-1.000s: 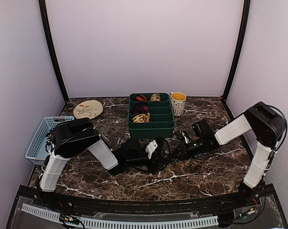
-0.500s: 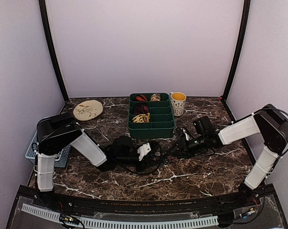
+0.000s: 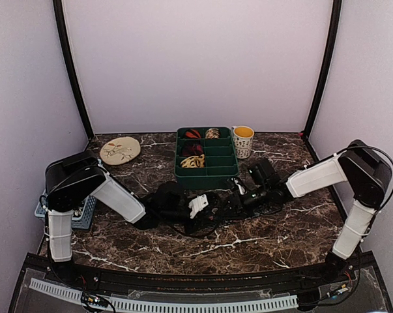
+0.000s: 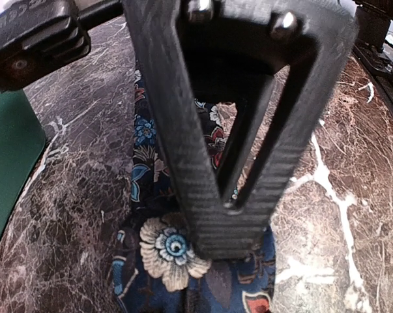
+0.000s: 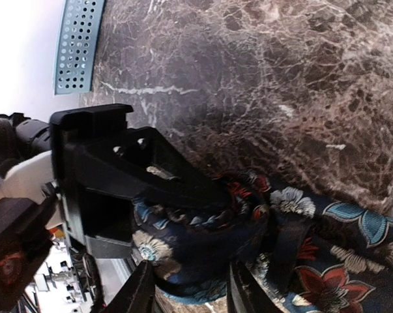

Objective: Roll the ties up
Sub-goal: Roll the tie at the center of the board.

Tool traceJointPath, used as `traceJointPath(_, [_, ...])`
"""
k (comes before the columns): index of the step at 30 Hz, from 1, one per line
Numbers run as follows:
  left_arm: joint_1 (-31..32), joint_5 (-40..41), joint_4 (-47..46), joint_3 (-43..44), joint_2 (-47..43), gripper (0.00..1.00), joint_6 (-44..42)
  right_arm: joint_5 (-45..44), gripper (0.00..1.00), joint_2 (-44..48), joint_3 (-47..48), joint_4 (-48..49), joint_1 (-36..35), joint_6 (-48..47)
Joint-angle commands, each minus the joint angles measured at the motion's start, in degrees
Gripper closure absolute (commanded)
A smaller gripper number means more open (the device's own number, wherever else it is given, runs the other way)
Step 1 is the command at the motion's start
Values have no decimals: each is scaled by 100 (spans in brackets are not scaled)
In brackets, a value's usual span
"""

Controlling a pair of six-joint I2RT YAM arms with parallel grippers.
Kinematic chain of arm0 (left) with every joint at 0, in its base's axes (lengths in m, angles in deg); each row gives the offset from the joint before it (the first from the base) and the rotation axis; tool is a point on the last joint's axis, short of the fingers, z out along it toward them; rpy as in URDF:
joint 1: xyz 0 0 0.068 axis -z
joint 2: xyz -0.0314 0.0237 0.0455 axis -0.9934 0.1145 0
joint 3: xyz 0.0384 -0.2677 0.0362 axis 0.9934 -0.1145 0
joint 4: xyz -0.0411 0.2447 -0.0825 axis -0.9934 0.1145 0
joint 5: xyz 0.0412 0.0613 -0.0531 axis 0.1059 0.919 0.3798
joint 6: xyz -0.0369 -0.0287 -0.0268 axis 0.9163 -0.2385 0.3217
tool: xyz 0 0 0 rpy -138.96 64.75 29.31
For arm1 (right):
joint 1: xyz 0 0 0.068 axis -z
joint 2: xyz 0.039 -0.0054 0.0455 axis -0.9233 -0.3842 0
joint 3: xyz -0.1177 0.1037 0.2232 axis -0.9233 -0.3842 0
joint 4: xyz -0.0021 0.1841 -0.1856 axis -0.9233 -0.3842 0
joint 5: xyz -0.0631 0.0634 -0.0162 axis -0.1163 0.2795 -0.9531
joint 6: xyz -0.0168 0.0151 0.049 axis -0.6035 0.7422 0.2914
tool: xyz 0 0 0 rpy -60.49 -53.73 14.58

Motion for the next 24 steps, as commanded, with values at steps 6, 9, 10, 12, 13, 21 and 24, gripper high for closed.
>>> traceJointPath(6, [-7,-38,1039,-32,36,71,133,-346,99,-376,437,-490,-24,-428])
traceJointPath(9, [-61,10,751,-83,-45,62,264,-373,100,-434,334,-527,0,-467])
traceJointPath(10, [-93,27,639,-103,-79,58,348,-377,100,-441,280,-516,14,-476])
traceJointPath(12, [-158,58,281,-203,-172,48,518,-381,100,-456,174,-476,55,-484])
traceJointPath(13, [-178,106,72,-283,-230,44,587,-380,100,-466,107,-455,92,-493])
traceJointPath(21, [-22,358,-2093,-936,-31,19,1416,-374,100,-765,-344,-294,564,-719])
traceJointPath(24, [116,567,-2424,-810,278,18,1380,-385,100,-882,-402,-323,697,-816])
